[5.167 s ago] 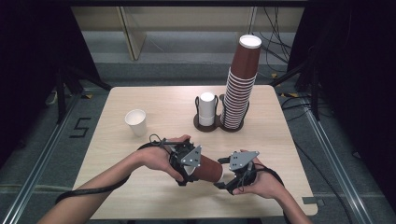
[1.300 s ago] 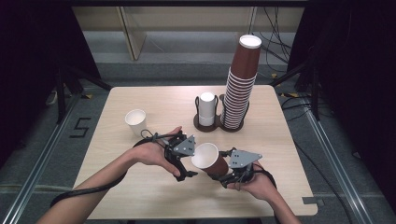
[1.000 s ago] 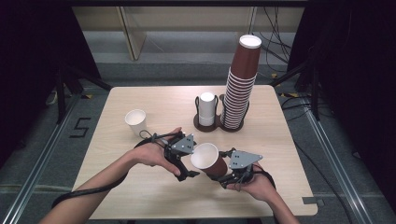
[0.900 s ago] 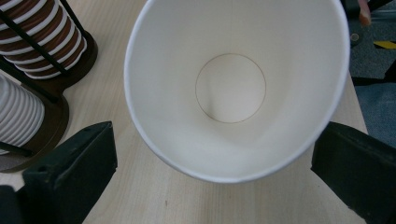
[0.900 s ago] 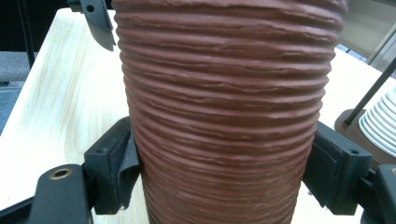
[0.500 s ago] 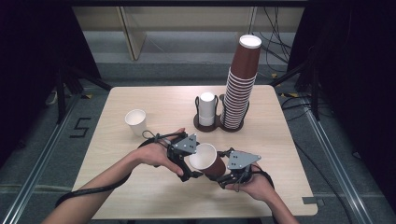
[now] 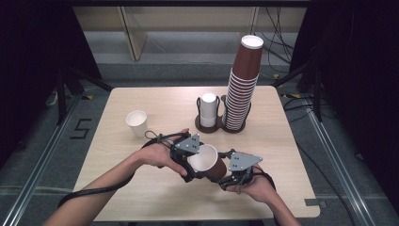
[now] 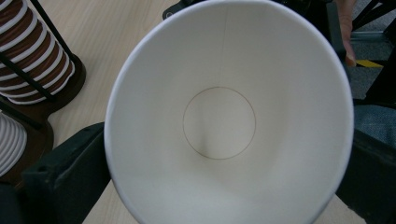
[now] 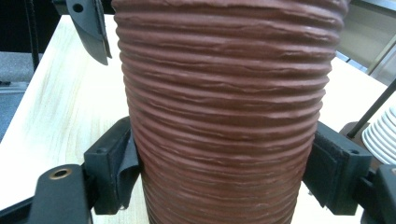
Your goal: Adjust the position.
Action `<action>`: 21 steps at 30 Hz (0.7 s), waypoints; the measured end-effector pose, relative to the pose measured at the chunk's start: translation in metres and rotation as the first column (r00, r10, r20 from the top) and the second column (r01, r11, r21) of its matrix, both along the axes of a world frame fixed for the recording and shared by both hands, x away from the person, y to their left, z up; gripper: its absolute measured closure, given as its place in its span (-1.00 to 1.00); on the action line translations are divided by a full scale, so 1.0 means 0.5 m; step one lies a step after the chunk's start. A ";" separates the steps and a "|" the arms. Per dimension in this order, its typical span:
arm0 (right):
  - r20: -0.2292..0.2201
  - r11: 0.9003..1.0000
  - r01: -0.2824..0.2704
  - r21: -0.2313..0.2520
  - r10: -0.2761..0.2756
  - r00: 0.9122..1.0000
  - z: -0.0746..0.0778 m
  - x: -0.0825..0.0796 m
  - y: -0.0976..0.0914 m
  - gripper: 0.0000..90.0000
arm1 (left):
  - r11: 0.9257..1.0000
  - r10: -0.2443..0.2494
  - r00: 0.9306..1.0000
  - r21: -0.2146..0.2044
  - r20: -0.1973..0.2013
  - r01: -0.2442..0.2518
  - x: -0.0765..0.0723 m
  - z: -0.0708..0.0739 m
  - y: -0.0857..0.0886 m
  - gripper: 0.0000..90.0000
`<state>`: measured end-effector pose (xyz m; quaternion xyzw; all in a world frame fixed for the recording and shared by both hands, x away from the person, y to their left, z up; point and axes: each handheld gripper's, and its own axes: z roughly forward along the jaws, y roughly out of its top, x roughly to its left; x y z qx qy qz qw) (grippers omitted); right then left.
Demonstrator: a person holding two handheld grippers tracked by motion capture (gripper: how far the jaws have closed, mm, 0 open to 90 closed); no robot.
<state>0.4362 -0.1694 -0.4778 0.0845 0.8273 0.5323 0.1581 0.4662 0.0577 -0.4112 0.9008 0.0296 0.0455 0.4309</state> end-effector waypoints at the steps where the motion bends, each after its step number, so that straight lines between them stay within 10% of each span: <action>1: -0.003 1.000 0.002 0.000 -0.002 1.000 0.000 -0.001 0.001 -0.52 | 1.000 -0.001 1.000 0.001 -0.001 0.001 0.000 0.000 0.000 -1.00; 21: -0.014 1.000 -0.005 -0.003 0.005 1.000 0.000 -0.002 0.004 -0.52 | 1.000 -0.009 1.000 0.011 0.013 0.009 -0.001 -0.001 -0.003 -0.95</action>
